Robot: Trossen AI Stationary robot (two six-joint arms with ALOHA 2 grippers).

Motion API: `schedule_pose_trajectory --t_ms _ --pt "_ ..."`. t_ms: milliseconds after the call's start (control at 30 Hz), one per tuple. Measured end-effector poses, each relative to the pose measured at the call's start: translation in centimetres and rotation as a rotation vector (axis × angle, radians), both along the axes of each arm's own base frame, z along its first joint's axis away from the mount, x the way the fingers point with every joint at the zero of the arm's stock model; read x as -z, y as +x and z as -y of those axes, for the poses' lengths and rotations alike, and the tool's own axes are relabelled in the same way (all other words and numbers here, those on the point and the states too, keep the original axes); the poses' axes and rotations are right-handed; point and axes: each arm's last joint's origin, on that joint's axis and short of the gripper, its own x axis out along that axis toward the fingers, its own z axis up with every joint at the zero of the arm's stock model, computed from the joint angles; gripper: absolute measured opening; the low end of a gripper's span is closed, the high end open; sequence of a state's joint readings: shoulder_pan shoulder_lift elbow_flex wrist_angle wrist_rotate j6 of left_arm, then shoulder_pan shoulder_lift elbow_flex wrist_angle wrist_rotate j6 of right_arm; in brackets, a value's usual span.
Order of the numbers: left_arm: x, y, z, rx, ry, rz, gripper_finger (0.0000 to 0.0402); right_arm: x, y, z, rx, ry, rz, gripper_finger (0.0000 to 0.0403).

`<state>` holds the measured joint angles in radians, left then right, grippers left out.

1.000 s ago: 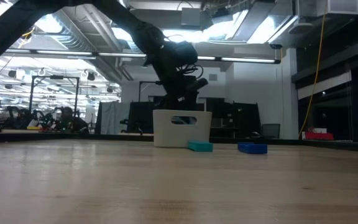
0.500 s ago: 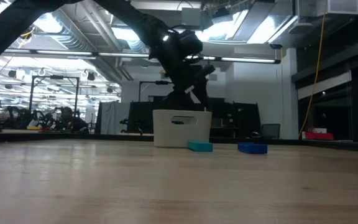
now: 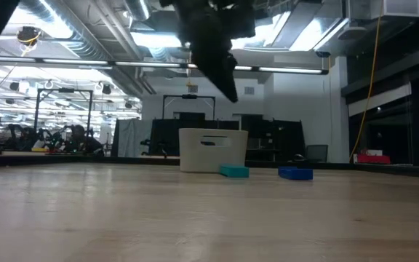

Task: Pick & Place Office items
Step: Put the light blue digital clock into the gray bin

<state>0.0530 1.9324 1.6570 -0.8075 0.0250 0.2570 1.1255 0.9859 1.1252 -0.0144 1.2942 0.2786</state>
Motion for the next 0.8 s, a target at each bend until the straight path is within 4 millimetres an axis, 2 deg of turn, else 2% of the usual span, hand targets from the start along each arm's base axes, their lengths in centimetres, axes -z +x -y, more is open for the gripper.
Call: schedule_pose_trajectory --t_ms 167,267,500,800 --pt "0.9 -0.1 3.7 0.215 0.068 -0.061 0.0226 0.0 0.0 0.0 0.0 -0.003 -0.001 0.0315" --pt "1.9 0.3 4.5 0.299 0.096 -0.073 0.0248 0.0 0.0 0.0 0.0 -0.009 -0.002 0.0315" --pt "5.5 1.5 2.6 0.463 0.258 -0.169 0.0286 0.0 0.0 0.0 -0.002 -0.001 0.0 0.0315" --pt "8.6 2.3 -0.4 0.594 0.378 -0.257 0.029 0.0 0.0 -0.1 -0.018 0.012 0.005 0.0315"
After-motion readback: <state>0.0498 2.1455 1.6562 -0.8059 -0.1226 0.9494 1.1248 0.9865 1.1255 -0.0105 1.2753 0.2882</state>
